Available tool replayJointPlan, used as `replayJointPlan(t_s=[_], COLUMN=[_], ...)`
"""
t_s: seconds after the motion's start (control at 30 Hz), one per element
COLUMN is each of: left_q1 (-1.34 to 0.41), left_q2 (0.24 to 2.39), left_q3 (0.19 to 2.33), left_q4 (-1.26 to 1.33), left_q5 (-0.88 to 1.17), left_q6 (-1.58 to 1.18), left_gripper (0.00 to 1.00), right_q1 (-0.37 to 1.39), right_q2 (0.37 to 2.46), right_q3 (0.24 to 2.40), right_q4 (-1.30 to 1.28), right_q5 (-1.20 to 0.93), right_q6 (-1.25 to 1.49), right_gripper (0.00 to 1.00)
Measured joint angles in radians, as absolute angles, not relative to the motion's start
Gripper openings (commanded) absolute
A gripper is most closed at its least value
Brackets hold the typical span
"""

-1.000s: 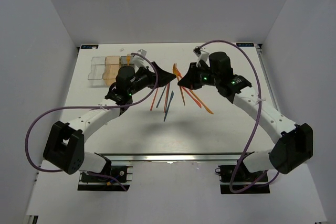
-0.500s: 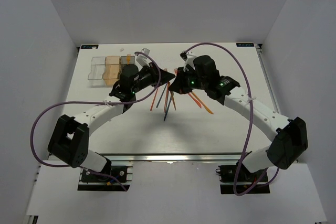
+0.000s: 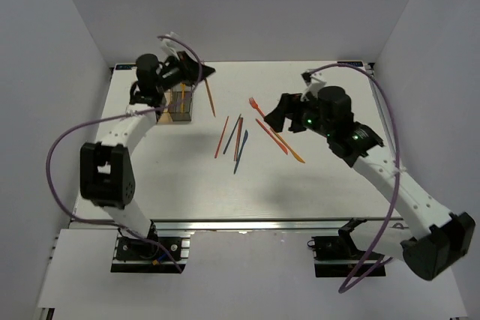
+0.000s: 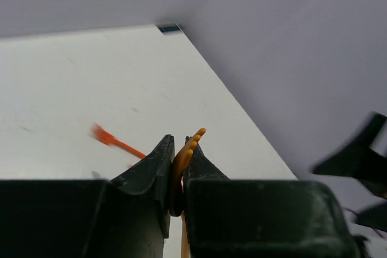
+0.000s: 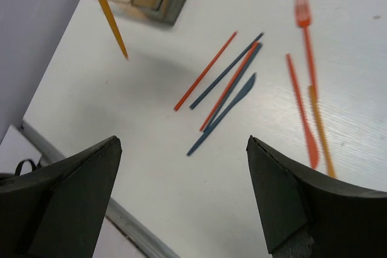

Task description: Sort the eating utensils into containers

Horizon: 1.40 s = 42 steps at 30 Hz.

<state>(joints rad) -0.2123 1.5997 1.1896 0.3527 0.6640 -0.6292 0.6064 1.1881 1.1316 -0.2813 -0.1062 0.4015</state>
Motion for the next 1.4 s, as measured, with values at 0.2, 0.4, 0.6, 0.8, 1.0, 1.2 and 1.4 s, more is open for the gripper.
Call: replayJointPlan(t_s=[0.2, 0.4, 0.6, 0.8, 1.0, 1.2, 1.4], left_q1=[0.022, 0.079, 0.08, 0.091, 0.138, 0.165, 0.159], left_q2=[2.023, 2.336, 2.603, 2.604, 2.55, 2.436, 2.225], left_q3=[1.592, 1.835, 2.069, 2.007, 1.903, 1.813, 1.687], left_q4=[0.421, 0.627, 1.113, 1.264, 1.296, 1.304, 1.29], left_q5=[0.912, 1.097, 1.23, 1.304, 1.32, 1.316, 1.254], left_q6=[-0.627, -0.812, -1.32, -1.533, -1.57, -1.541, -1.532], left_gripper=[0.0, 0.0, 0.0, 0.0, 0.0, 0.0, 0.0], right_q1=[0.545, 0.544, 0.544, 0.544, 0.544, 0.544, 0.544], right_q2=[1.058, 1.039, 1.04, 1.042, 1.06, 1.061, 1.05], right_q3=[1.061, 0.95, 0.92, 0.92, 0.92, 0.92, 0.92], right_q4=[-0.29, -0.314, -0.34, -0.337, -0.335, -0.335, -0.334], right_q5=[-0.089, -0.117, -0.148, -0.167, -0.167, -0.167, -0.167], right_q6=[0.357, 0.323, 0.303, 0.297, 0.284, 0.28, 0.279], right_gripper=[0.89, 0.89, 0.89, 0.89, 0.89, 0.89, 0.89])
